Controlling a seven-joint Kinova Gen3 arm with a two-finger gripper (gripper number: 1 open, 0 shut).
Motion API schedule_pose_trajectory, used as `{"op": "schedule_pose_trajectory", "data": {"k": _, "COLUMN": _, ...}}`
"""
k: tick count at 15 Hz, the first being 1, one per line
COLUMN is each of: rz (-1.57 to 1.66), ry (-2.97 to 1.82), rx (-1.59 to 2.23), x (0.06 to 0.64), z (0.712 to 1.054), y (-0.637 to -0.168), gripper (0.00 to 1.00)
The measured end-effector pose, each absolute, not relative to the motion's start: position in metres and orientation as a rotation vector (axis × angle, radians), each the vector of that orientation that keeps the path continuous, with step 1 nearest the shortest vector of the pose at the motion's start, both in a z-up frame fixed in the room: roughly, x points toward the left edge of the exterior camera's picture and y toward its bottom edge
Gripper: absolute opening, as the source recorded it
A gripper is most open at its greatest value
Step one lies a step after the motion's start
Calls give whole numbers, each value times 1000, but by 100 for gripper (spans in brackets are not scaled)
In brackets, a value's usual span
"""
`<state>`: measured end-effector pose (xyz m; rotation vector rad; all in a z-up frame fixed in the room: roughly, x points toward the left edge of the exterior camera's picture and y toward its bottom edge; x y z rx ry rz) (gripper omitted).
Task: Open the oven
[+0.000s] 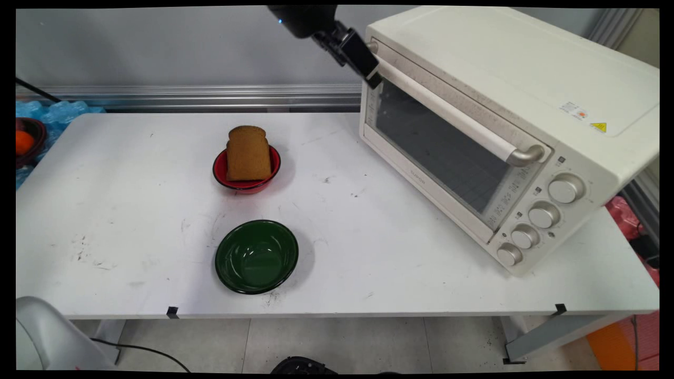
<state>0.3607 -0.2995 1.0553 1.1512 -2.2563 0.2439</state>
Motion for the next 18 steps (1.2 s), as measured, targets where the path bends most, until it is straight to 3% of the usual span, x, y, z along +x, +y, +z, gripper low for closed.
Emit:
{"op": "schedule_pose_trajectory", "data": {"k": 9, "rz": 304, "ry": -2218, "rx": 1169, "x": 328, "z": 1092, "y": -312, "gripper": 100}}
{"op": "schedule_pose_trajectory", "data": {"k": 18, "rz": 355, "ry": -2228, "rx": 1195, "x": 296, "z": 1088, "y": -330, "gripper": 100}}
